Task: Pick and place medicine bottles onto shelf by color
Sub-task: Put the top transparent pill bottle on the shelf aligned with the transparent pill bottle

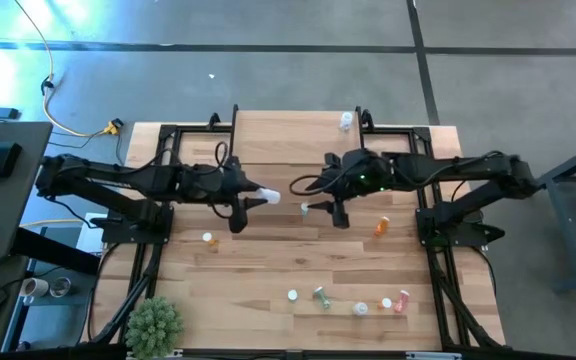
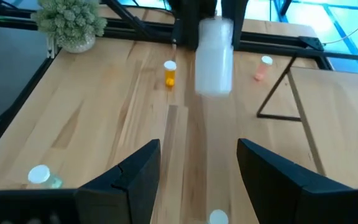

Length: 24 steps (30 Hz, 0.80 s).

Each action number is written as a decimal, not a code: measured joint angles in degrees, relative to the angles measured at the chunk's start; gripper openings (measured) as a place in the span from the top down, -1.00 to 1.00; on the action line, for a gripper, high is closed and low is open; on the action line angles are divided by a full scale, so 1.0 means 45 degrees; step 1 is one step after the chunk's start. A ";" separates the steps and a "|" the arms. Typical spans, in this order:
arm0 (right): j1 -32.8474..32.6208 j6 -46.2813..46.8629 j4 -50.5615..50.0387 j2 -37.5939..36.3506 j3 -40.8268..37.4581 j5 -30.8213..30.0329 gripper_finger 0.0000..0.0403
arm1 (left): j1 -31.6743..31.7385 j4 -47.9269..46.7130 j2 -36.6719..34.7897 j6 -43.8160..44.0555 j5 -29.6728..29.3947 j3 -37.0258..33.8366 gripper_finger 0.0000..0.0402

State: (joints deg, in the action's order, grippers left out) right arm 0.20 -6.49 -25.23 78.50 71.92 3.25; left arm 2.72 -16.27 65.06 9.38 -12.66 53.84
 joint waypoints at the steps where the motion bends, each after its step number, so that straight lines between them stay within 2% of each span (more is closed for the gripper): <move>1: 0.0002 0.0003 0.0107 0.0138 0.0000 -0.0001 -0.01 | -0.0053 0.0004 0.0049 -0.0028 -0.0001 -0.0025 0.34; 13: 0.0002 -0.0002 0.1395 0.1235 0.0000 -0.0006 -0.01 | -0.0224 0.1138 0.1577 -0.0566 0.0038 -0.0012 0.34; 24: 0.0002 -0.0139 0.1404 0.1783 0.0000 -0.0006 -0.01 | -0.0224 0.2341 0.2617 -0.0571 0.0012 -0.0013 0.34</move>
State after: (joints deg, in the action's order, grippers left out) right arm 0.21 -7.12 -18.91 86.52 71.92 3.22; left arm 1.72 -5.74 76.84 6.81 -12.60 53.78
